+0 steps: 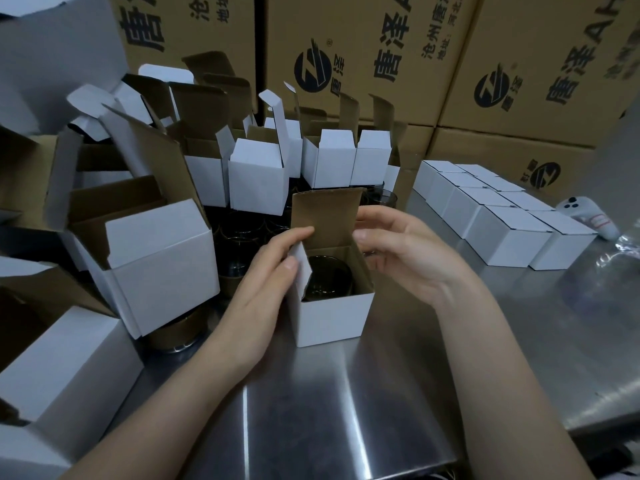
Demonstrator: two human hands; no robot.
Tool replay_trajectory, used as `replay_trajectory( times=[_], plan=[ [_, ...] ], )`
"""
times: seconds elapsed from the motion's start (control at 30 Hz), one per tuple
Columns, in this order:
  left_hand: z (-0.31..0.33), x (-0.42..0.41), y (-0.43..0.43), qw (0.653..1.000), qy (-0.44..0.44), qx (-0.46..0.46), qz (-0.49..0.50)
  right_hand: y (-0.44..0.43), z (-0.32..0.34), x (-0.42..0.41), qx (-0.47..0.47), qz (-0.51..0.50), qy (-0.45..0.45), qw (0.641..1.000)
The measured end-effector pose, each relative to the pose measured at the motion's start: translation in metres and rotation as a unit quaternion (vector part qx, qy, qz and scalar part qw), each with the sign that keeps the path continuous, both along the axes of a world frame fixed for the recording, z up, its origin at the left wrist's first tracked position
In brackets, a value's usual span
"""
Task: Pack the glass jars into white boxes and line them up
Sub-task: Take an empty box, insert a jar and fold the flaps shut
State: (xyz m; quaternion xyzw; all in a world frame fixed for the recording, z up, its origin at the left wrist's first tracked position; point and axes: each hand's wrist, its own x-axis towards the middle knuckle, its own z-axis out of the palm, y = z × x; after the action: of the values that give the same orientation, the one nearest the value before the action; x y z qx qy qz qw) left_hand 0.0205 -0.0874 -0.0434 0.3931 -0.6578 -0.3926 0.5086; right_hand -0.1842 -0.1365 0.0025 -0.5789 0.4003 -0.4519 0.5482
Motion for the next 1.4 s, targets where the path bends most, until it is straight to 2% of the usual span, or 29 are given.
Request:
replay_trajectory(
  times=[0.4, 0.63, 0.93, 1.07, 1.4],
  plan=[
    [0.0, 0.0, 0.005, 1.0, -0.013, -0.014, 0.021, 0.007, -0.002, 0.01, 0.006, -0.003, 0.062, 0.998],
    [0.0, 0.0, 0.003, 0.996, 0.091, -0.004, 0.005, 0.008, -0.002, 0.014, -0.024, -0.012, 0.116, 0.993],
    [0.003, 0.0, 0.001, 0.997, 0.075, -0.009, -0.029, 0.009, -0.002, 0.015, -0.059, 0.005, 0.115, 0.992],
    [0.003, 0.0, 0.001, 0.997, 0.071, -0.004, -0.031, 0.01, 0.001, 0.013, -0.086, 0.007, 0.157, 0.984],
    [0.0, -0.001, 0.0, 0.997, 0.078, 0.002, -0.019, 0.012, 0.005, 0.008, -0.066, 0.028, 0.179, 0.981]
  ],
)
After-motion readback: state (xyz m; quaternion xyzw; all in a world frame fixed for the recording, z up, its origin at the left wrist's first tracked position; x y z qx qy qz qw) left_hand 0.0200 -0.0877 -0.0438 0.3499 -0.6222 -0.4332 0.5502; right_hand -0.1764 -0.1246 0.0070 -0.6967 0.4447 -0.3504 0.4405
